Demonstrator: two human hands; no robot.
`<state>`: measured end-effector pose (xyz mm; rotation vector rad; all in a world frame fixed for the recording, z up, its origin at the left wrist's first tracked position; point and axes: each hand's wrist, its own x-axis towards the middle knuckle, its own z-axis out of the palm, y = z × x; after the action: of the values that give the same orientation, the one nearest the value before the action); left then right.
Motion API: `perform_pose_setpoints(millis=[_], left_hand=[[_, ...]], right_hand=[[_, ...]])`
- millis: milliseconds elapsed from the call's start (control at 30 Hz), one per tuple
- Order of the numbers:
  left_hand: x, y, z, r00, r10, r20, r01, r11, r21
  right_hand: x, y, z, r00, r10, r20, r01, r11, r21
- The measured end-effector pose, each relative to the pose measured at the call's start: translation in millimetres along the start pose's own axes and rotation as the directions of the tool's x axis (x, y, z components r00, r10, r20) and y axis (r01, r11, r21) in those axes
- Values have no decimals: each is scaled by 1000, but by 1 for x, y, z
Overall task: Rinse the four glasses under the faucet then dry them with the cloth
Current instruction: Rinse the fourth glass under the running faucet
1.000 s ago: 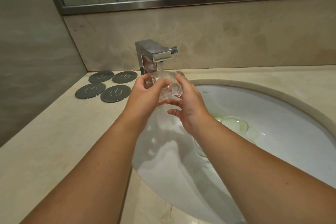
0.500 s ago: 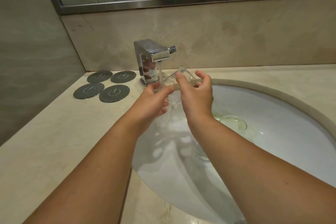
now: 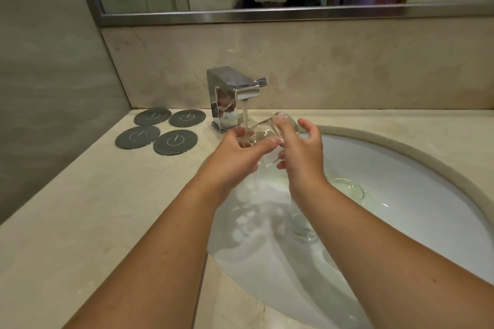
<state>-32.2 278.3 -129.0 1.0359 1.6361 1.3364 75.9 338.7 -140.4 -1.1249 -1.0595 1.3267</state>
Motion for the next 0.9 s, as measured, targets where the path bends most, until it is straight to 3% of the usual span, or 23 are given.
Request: perform_pose_setpoints(millis=[100, 233, 333, 433, 600, 900], left_hand=[[1, 1, 3, 994, 31, -105, -26, 998, 55], [-3, 5, 0, 978, 88, -191, -62, 988, 140], [-5, 7, -5, 968, 141, -205, -91, 968, 235], [-4, 8, -7, 962, 175, -208, -108, 948, 300], [-5, 8, -9, 963, 158, -219, -100, 961, 256], [-2, 8, -9, 964, 99, -248, -51, 980, 194]], right_hand=[[2, -3, -5, 998, 47, 46, -48, 999, 19], [-3, 1, -3, 993, 82, 80, -69, 986, -151], [-9, -9, -4, 996, -90, 15, 91, 976, -197], [-4, -36, 4, 981, -177, 74, 187, 967, -174], [18, -68, 33, 946, -109, 305, 193, 946, -260], [29, -75, 33, 952, -88, 293, 173, 943, -282]])
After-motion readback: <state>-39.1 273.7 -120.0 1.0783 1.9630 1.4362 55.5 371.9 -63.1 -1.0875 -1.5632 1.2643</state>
